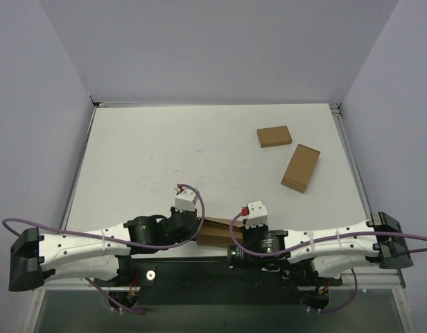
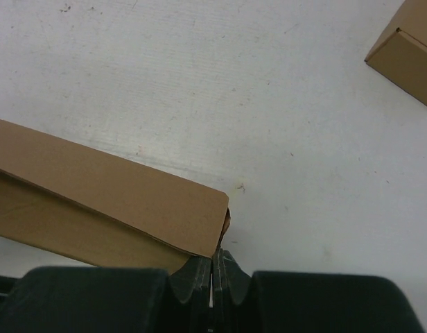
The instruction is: Fold the paper box
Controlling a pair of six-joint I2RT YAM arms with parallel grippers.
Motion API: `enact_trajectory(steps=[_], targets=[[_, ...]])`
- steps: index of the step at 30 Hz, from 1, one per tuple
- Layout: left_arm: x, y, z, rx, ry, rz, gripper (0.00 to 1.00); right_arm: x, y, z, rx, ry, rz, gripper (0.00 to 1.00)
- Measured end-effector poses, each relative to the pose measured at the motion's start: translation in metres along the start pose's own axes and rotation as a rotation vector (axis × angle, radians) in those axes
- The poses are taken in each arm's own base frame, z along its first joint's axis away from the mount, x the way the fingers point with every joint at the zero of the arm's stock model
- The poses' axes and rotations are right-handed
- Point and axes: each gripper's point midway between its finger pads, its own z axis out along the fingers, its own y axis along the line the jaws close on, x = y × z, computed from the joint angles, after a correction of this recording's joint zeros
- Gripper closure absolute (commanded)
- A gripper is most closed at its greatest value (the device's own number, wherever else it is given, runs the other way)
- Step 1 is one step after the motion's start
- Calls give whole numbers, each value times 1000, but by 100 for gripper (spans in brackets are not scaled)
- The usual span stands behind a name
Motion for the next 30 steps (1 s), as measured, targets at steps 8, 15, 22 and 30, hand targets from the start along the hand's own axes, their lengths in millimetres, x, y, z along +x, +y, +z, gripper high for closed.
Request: enact_trajectory(steps=[8, 15, 22, 30], targets=[[-6, -6, -18, 100, -28, 19, 66, 0, -4, 1, 60, -22, 14, 100], [-26, -16, -38, 206, -102, 47, 51, -2, 0, 1, 73, -21, 9, 100], [-26, -11, -37, 190, -97, 166, 48, -2, 0, 1, 83, -20, -4, 100], [-20, -8, -27, 144, -71, 233, 54, -1, 1, 0, 81, -20, -9, 100]])
